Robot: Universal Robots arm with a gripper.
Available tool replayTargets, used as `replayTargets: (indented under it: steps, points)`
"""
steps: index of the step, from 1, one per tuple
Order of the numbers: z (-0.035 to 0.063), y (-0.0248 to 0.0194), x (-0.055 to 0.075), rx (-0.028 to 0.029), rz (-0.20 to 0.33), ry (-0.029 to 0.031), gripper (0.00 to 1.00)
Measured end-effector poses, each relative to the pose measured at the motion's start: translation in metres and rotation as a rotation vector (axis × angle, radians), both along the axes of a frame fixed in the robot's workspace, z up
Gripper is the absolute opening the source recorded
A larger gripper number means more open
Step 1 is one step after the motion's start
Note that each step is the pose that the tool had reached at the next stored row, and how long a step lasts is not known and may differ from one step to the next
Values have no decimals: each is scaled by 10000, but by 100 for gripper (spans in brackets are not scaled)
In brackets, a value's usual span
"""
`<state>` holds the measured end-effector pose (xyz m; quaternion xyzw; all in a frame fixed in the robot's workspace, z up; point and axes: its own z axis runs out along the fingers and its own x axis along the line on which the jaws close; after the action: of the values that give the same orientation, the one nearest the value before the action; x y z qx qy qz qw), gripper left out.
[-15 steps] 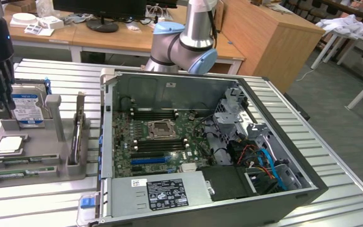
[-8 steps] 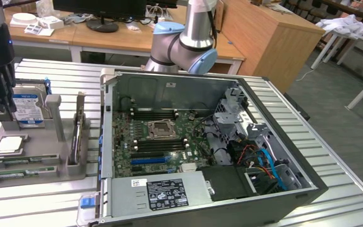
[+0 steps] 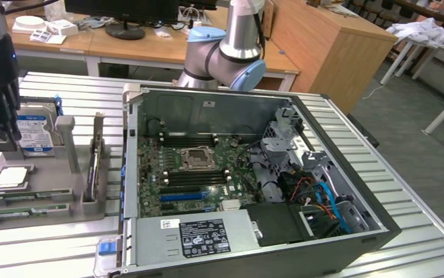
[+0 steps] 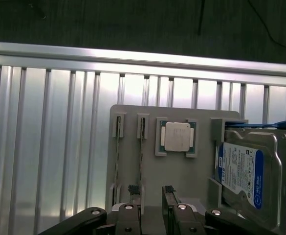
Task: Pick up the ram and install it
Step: 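Pick up the ram and move it above insertion slot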
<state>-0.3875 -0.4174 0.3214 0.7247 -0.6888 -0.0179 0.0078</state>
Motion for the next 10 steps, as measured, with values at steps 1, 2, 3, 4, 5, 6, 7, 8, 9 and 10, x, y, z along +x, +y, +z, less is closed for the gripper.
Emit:
replayTargets:
  steps: [1, 2, 3, 4, 5, 6, 7, 8, 9, 10]
  points:
    - [-9, 0, 0, -1, 0, 0, 31]
    - [-16, 0, 0, -1, -2, 1, 31]
    - [-25, 0, 0, 0, -4, 0, 31]
    - [-33, 0, 0, 0, -6, 0, 31]
    - [-41, 0, 0, -1, -9, 0, 31]
    - [-48, 0, 0, 0, -10, 0, 31]
    - [-56, 0, 0, 0, -13, -1, 31]
    - [-64, 0, 0, -1, -17, 0, 31]
    - [-73, 0, 0, -1, -21, -1, 31]
    - [-83, 0, 0, -1, -26, 0, 31]
